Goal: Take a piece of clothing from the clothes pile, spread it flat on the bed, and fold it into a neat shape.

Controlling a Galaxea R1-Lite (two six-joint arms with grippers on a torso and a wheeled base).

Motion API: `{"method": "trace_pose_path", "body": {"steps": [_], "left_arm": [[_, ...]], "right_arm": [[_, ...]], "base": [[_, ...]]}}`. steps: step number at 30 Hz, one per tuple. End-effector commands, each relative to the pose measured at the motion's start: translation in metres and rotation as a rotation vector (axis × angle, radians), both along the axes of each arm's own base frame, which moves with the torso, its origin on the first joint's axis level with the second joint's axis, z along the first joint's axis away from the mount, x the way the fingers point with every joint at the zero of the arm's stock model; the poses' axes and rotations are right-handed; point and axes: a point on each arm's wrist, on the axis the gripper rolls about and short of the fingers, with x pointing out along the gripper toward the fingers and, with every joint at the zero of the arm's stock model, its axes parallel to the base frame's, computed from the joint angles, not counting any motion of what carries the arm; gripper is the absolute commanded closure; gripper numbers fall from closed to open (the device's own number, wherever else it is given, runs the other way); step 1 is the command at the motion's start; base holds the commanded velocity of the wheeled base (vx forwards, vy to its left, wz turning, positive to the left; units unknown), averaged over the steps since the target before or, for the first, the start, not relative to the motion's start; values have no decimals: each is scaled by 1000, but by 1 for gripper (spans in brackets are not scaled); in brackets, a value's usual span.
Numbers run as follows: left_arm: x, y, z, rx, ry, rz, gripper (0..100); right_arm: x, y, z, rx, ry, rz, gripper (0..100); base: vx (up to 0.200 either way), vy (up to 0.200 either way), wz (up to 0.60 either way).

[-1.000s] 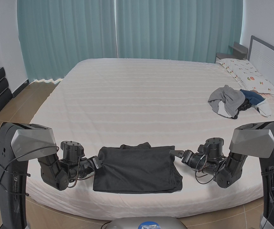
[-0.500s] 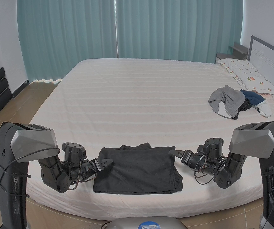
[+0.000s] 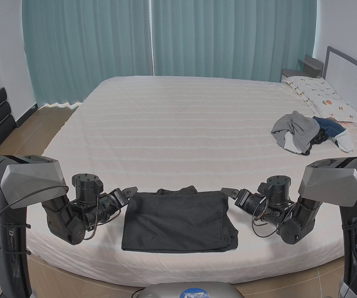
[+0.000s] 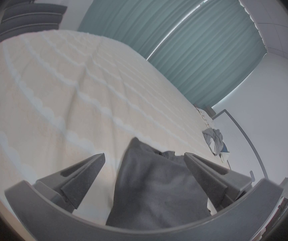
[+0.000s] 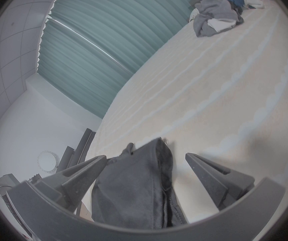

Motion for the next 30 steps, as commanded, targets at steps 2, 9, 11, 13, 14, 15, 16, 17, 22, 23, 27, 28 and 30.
{"method": "trace_pose_path", "body": {"steps": [2, 9, 11, 13, 14, 15, 16, 17, 22, 23, 27, 28, 30], "left_arm": [[4, 4, 16, 15, -67, 53, 0], [-1, 16, 68, 114, -230, 154, 0], [-5, 20, 85, 159, -284, 196, 0], [-7, 24, 99, 170, -324, 224, 0], [-13, 27, 119, 167, -379, 239, 0], [-18, 28, 132, 161, -411, 248, 0], [-18, 28, 132, 161, -411, 248, 0], [-33, 31, 147, 156, -444, 256, 0], [-80, 40, 184, 150, -541, 274, 0], [-91, 43, 190, 152, -561, 275, 0], [-133, 52, 206, 215, -631, 272, 0], [-143, 54, 207, 240, -645, 274, 0], [-161, 58, 212, 281, -677, 293, 0]], "right_arm": [[-2, 1, 27, 9, -49, -5, 0], [-44, -19, 76, -43, -94, -90, 0], [-59, -25, 94, -54, -128, -93, 0], [-68, -29, 105, -65, -153, -99, 0], [-81, -34, 119, -88, -195, -107, 0], [-89, -37, 128, -106, -226, -113, 0], [-89, -37, 128, -106, -226, -113, 0], [-105, -43, 142, -134, -277, -125, 0], [-151, -57, 167, -196, -389, -143, 0], [-160, -60, 171, -221, -416, -153, 0], [-195, -77, 185, -310, -527, -195, 0], [-204, -81, 189, -330, -549, -202, 0], [-219, -89, 195, -363, -587, -216, 0]], "base": [[0, 0, 0], [0, 0, 0], [0, 0, 0], [0, 0, 0], [0, 0, 0], [0, 0, 0], [0, 0, 0], [0, 0, 0], [0, 0, 0], [0, 0, 0], [0, 0, 0], [0, 0, 0], [0, 0, 0]]}}
